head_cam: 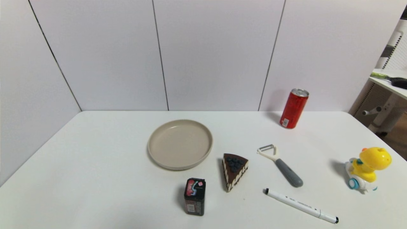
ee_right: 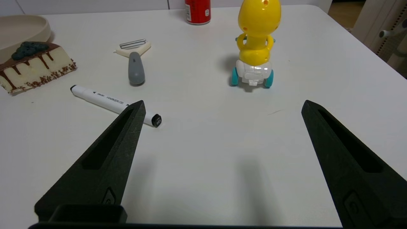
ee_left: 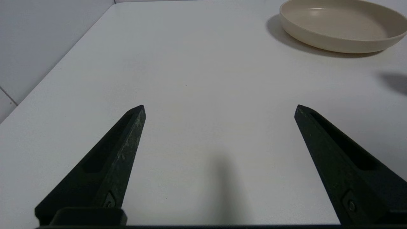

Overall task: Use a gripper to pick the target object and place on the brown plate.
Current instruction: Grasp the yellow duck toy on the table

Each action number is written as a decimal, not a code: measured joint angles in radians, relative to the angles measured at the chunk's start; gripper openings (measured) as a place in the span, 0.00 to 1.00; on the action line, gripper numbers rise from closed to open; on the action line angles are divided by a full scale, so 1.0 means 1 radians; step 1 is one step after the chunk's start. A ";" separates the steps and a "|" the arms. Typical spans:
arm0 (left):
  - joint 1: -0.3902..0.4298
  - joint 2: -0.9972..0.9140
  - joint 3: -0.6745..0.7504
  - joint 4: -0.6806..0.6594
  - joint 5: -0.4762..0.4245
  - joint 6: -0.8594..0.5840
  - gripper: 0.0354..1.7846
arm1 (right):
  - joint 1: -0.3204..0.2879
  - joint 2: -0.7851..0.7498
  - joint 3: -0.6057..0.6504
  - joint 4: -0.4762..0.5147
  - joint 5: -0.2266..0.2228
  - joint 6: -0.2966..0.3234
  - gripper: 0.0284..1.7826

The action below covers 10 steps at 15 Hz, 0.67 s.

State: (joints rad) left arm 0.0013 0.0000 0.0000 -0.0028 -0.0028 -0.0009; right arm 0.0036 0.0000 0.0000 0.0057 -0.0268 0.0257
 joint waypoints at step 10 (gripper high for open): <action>0.000 0.000 0.000 0.000 0.000 0.000 0.94 | 0.011 0.252 -0.169 -0.030 0.004 0.016 0.95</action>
State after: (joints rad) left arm 0.0013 0.0000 0.0000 -0.0028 -0.0032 -0.0013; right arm 0.0147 0.2523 -0.1694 -0.0240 -0.0226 0.0417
